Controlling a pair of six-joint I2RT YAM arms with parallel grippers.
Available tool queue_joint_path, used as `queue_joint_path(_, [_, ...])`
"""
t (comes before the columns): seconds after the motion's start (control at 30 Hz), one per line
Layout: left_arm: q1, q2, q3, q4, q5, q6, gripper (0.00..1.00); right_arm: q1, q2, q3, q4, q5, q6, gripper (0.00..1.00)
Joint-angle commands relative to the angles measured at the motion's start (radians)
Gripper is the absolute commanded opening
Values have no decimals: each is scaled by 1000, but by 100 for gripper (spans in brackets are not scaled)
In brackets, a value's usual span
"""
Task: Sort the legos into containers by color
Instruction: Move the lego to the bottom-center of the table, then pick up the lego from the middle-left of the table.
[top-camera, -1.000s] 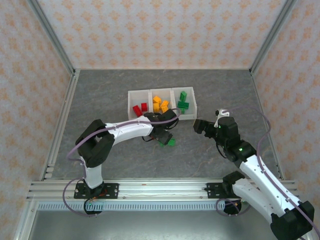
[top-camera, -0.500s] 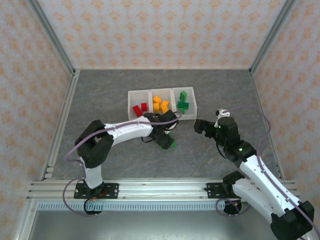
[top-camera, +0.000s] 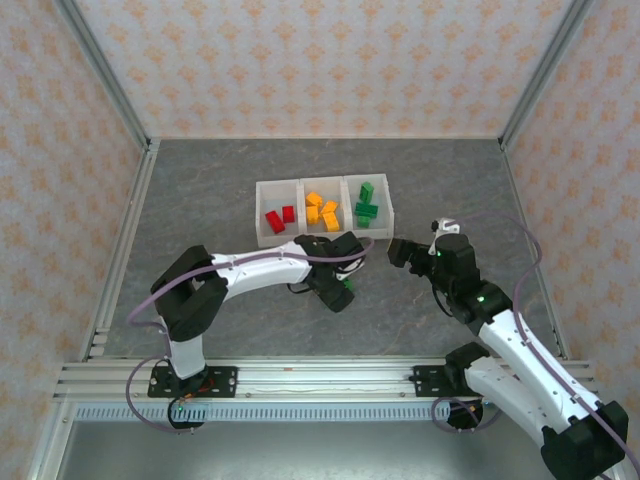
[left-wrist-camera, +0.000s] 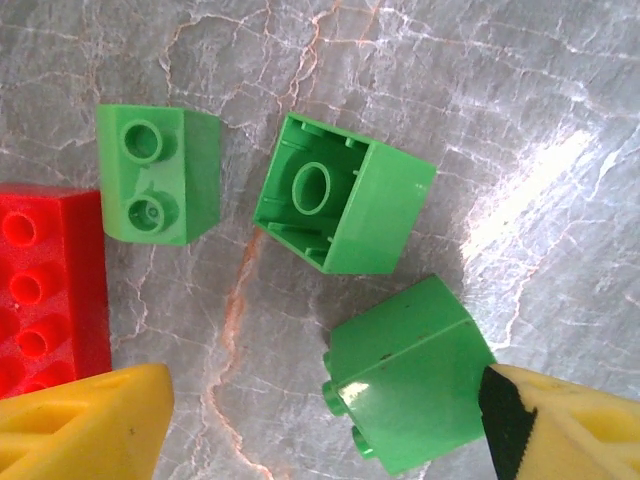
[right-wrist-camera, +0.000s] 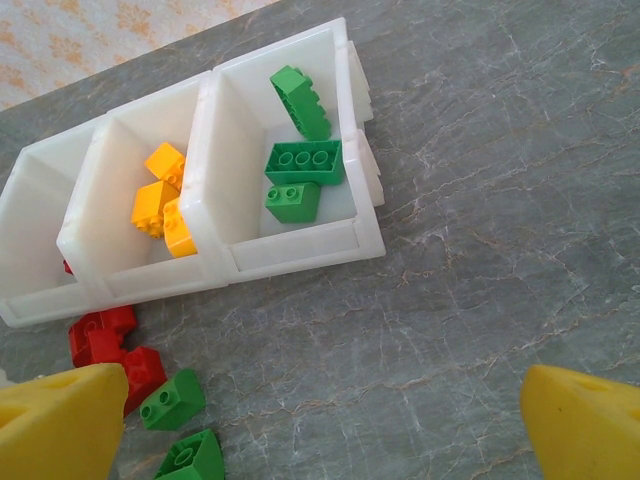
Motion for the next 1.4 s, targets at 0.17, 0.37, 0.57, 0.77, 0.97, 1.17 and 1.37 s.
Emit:
queue_joint_path(0.17, [-32, -124, -63, 66, -104, -414, 97, -3, 8, -8, 18, 27, 1, 100])
queue_joint_path(0.37, [-66, -132, -118, 125, -101, -498, 97, -2, 31, -6, 23, 14, -1, 100])
queue_joint_path(0.57, [-69, -102, -137, 176, -47, -511, 96, -3, 31, -3, 14, 22, 0, 100])
queue_joint_path(0.77, [-70, -38, -126, 158, -52, -511, 90, -3, 27, -4, 16, 21, 0, 100])
queue_joint_path(0.97, [-70, -1, -162, 196, -15, -511, 88, -3, 29, -3, 12, 23, 0, 100])
queue_joint_path(1.17, [-70, 59, -167, 216, 1, -506, 84, -4, 42, 5, 6, 39, -1, 100])
queue_joint_path(1.37, [-67, 70, -196, 272, 30, -498, 66, -4, 17, -1, 5, 45, 1, 100])
